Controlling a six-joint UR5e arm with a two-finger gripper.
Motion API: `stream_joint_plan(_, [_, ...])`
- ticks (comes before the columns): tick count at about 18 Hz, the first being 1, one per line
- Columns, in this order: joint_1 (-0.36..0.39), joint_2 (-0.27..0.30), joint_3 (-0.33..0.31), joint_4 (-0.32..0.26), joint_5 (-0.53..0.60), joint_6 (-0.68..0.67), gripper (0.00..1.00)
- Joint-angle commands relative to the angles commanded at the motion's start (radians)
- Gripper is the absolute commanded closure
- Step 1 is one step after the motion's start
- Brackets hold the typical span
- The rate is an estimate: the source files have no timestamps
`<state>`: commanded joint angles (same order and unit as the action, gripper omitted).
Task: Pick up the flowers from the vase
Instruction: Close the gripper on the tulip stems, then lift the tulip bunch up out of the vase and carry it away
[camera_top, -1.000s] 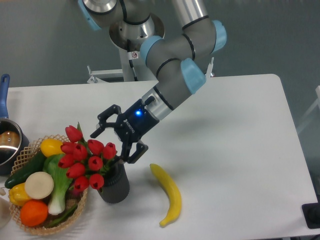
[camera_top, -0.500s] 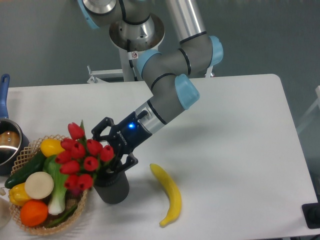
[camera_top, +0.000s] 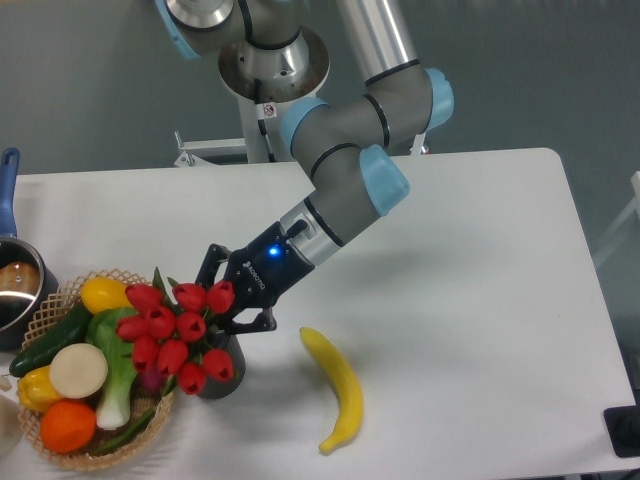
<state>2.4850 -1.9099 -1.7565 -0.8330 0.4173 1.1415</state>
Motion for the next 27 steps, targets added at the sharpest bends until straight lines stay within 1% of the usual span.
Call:
stream_joint_plan(7, [0.020,0.058,0.015,0.000,-0.020,-0.091,1.00])
stream_joint_plan(9, [0.026,0.071,0.038,0.000,-0.035,-0.140,1.00])
stream_joint_plan(13, [0.034,0.077,0.124,0.000,-0.064,-0.276,1.00])
stream_joint_plan(15, [0.034,0.075,0.155,0.000,-0.064,-0.313,1.00])
stream_joint_plan(19, [0.064,0.077,0.166,0.000,-0.121,-0.348,1.00])
stream_joint_plan(25, [0.078,0.077,0.244,0.000,-0.135,-0.465,1.00])
stream_joint_plan(27, [0.103,0.077,0.264,0.000,-0.166,-0.497,1.00])
